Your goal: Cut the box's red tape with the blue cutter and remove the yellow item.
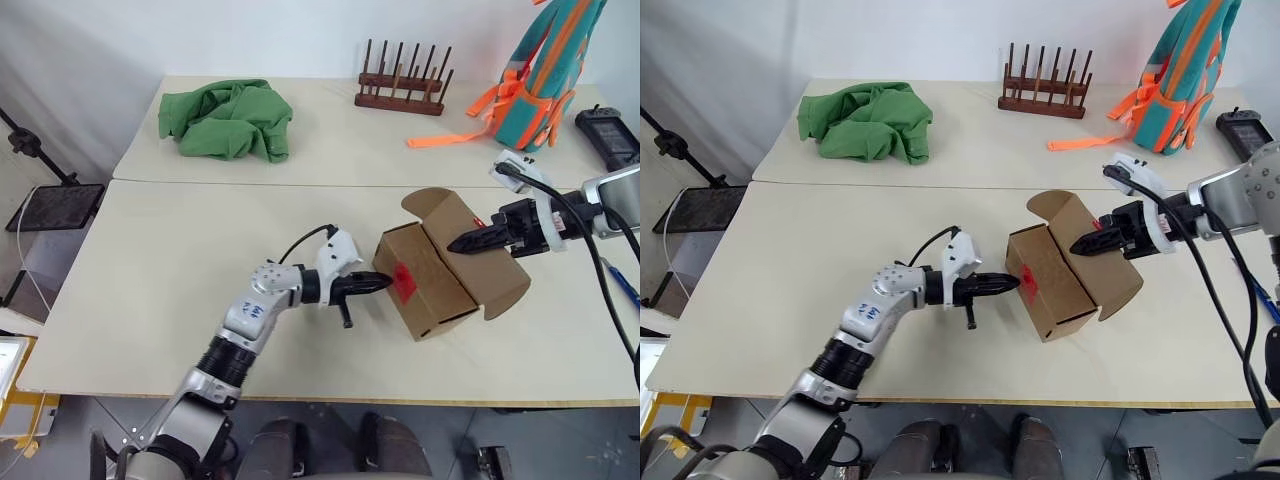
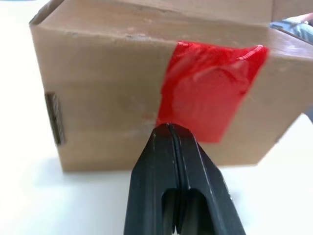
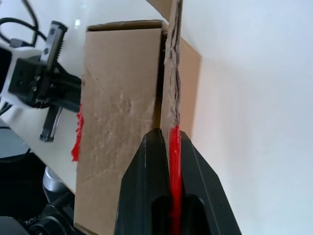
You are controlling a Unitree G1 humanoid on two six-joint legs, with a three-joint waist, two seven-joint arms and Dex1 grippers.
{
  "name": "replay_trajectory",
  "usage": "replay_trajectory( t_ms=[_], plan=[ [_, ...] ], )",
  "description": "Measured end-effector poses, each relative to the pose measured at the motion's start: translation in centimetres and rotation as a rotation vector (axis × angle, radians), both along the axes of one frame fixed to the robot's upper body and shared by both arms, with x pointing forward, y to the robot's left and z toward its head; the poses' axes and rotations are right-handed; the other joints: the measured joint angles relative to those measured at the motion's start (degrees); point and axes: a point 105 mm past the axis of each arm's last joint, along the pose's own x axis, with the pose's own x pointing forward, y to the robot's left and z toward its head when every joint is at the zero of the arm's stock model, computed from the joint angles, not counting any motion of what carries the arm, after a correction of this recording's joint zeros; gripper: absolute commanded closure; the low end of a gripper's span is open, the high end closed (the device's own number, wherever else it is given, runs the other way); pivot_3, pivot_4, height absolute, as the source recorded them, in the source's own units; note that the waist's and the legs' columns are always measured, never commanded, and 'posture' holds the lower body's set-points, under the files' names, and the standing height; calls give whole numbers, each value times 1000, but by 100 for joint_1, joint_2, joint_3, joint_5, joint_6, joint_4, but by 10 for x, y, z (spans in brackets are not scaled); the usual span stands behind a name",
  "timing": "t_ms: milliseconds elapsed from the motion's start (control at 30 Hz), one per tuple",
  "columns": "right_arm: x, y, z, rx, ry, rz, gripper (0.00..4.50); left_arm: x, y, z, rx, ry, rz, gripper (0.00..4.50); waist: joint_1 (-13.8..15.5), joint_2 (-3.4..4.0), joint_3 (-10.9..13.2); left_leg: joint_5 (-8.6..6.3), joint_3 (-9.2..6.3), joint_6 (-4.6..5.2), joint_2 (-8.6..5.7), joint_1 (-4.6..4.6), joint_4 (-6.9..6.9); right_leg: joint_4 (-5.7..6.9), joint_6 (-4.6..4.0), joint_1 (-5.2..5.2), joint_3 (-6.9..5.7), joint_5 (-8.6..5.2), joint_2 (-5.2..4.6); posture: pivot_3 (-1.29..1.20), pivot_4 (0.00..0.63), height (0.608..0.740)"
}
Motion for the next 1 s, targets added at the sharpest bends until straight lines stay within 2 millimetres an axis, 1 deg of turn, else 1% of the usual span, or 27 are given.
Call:
replay_trajectory(
  t_ms=[67, 100, 133, 200, 267, 333, 467, 567, 767, 900, 1000],
  plan=[
    [-1, 0, -1, 4, -2, 0, 4469, -9, 5, 17, -16, 7, -49, 4500, 8, 0, 0, 0, -3, 0, 0, 0, 2, 1, 0, 2, 1, 0, -2, 0, 150, 740],
    [-2, 1, -1, 6, -4, 2, 4469, -12, 4, 34, -43, -9, -66, 4500, 18, -1, 0, 1, -8, 2, -1, 0, 6, -2, 0, 10, 3, 0, -3, 0, 150, 740],
    [-2, 1, -1, 4, -5, 0, 4469, -13, 3, 42, -52, -29, -75, 4500, 19, -1, 0, 2, -11, 4, -3, 0, 9, -3, 1, 15, 3, 0, -3, 0, 150, 740],
    [-2, 1, -2, 7, -8, -6, 4469, -12, -2, 55, -68, -64, -70, 4500, 20, -2, -1, 3, -13, 5, -4, 8, 9, -7, 3, 29, -1, 2, -2, 0, 150, 740],
    [-2, 1, -3, 12, -11, -8, 4469, -6, -9, 61, -83, -80, -36, 4500, 13, -3, -1, 3, -11, 6, -4, 15, 8, -10, 5, 36, -12, 2, 2, 0, 150, 740],
    [-2, 3, -3, 16, -18, -6, 4469, 1, -17, 57, -80, -80, 3, 4500, 14, -4, -1, 4, -10, 6, -2, 16, 7, -8, 5, 36, -18, 2, 6, 0, 150, 740],
    [-2, 5, -4, 23, -26, -12, 4469, 15, -29, 35, -8, -117, 71, 4500, 11, -4, -1, 5, -6, 6, -2, 18, 6, -5, 5, 36, -19, 2, 9, 0, 150, 740],
    [-3, 1, -6, 40, -26, -29, 4469, 15, -40, 34, -34, -142, 70, 4500, 18, -12, -3, 6, -6, 7, -1, 19, 7, -6, 5, 39, -18, 2, 7, 0, 150, 740],
    [-6, -4, -8, 69, -24, -57, 4469, 15, -55, 31, -65, -174, 69, 4500, 40, -17, -6, 7, -15, 9, -2, 25, 9, -13, 6, 51, -22, 3, 2, 0, 150, 740],
    [-11, -14, -7, 63, -19, -86, 4469, 11, -52, 28, -16, -194, 40, 4500, 45, -16, -6, 7, -18, 9, -2, 24, 6, -15, 5, 51, -27, 3, 1, 0, 150, 740],
    [-14, -38, 1, 7, -37, -165, 4469, 8, -32, 23, 61, -184, 9, 4500, 32, -13, -8, 6, -19, 9, -2, 25, 4, -19, 4, 51, -27, 2, 2, 0, 150, 740]
  ],
)
